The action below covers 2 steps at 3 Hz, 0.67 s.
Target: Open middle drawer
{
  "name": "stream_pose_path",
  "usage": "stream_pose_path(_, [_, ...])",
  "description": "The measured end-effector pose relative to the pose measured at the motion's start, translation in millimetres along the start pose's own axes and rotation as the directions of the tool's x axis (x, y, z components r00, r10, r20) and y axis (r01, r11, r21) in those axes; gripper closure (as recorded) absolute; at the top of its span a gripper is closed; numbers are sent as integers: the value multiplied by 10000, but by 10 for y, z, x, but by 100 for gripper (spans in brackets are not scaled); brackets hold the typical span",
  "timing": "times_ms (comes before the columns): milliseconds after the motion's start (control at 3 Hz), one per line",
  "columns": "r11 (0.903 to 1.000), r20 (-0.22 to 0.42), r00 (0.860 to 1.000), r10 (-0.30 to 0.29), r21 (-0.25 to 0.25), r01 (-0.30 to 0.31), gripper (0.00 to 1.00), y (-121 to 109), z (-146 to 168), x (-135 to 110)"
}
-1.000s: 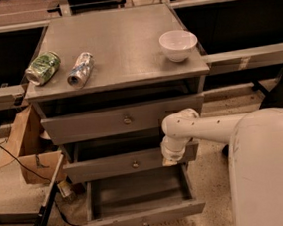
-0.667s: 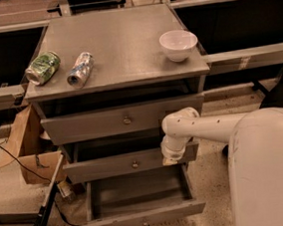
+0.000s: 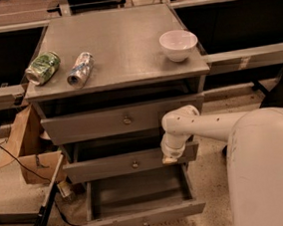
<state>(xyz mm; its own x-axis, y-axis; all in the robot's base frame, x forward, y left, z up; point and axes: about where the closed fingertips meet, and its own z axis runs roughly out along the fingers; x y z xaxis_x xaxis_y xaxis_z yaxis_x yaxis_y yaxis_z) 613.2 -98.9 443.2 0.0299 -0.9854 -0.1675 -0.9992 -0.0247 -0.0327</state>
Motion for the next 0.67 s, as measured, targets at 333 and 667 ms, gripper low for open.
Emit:
stream_pose_path(333, [10000,1,10000,0,0,0,100,-31,-14,1])
stream_pose_path(667, [10000,1,10000,0,0,0,84,-73,-34,1])
